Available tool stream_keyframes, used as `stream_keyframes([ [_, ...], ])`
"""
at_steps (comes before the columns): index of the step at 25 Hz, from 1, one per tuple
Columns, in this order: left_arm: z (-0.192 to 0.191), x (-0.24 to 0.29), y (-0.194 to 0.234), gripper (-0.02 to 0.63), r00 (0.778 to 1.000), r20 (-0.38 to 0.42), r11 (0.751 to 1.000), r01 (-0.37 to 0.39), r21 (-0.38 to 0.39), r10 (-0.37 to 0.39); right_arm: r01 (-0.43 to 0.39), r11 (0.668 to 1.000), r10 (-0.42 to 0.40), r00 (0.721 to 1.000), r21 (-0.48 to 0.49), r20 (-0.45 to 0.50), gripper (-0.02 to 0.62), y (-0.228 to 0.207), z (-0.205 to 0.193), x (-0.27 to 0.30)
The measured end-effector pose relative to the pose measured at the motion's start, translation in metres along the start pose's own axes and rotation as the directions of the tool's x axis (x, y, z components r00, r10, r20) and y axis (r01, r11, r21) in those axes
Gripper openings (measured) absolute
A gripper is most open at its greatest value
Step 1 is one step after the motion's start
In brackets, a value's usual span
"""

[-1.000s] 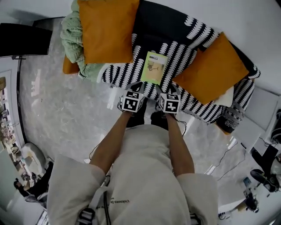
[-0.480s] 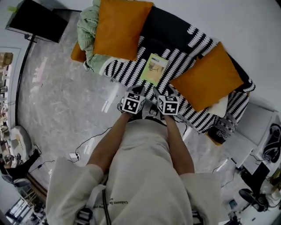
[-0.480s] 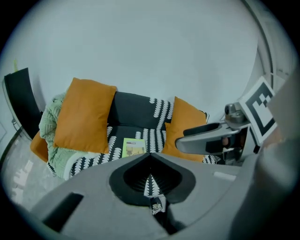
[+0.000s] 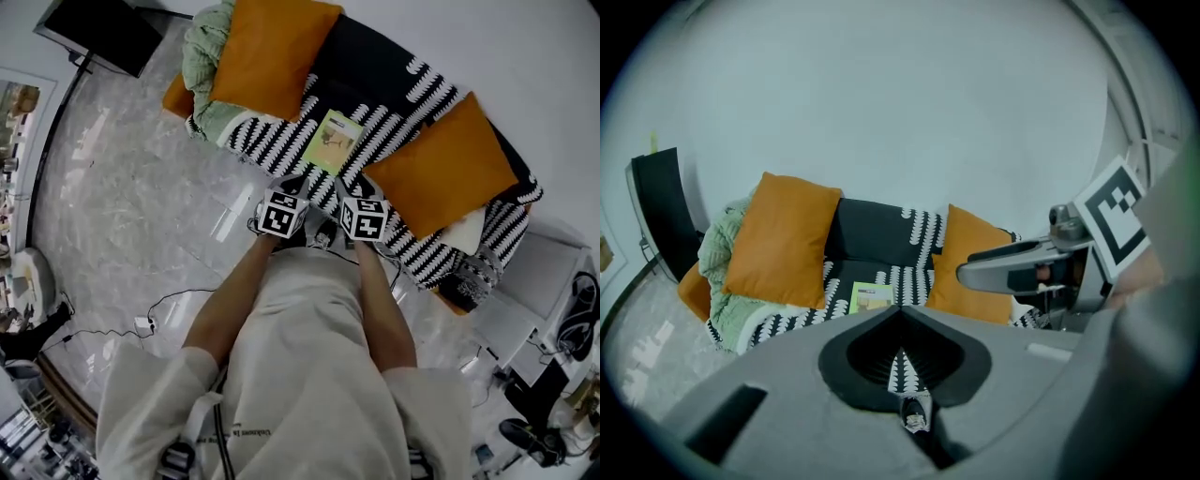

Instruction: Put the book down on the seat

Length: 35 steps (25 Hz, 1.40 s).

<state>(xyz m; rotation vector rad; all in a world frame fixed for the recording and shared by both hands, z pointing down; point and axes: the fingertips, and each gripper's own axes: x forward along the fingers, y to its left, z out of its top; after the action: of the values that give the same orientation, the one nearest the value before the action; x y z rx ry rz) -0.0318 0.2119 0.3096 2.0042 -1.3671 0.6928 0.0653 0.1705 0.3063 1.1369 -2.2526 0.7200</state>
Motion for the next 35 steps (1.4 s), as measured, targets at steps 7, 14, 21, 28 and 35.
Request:
stream_keyframes([
  [7, -0.001, -0.007, -0.010, 0.009, 0.999, 0.037, 1.000, 0.012, -0.011, -0.012, 0.042, 0.998, -0.043, 0.999, 0.041, 0.024, 0.093, -0.011, -0.005, -0.014],
  [14, -0.009, -0.007, -0.004, 0.009, 0.999, 0.036, 0.999, 0.009, -0.035, -0.007, 0.063, 0.998, -0.063, 0.998, 0.000, -0.016, 0.035, -0.015, -0.019, -0.019],
  [21, -0.011, -0.002, -0.012, 0.009, 0.999, 0.027, 0.999, 0.023, -0.026, -0.022, 0.088, 0.995, -0.090, 0.994, -0.038, -0.061, 0.006, -0.024, -0.027, -0.019],
  [28, -0.012, 0.000, -0.012, 0.009, 0.999, 0.025, 0.999, 0.025, -0.033, -0.024, 0.083, 0.992, -0.092, 0.991, -0.097, -0.099, 0.006, -0.025, -0.034, -0.020],
  [35, -0.009, 0.007, -0.018, 0.009, 0.999, 0.018, 0.999, 0.040, -0.022, -0.040, 0.090, 0.991, -0.100, 0.989, -0.095, -0.107, 0.006, -0.032, -0.036, -0.020],
])
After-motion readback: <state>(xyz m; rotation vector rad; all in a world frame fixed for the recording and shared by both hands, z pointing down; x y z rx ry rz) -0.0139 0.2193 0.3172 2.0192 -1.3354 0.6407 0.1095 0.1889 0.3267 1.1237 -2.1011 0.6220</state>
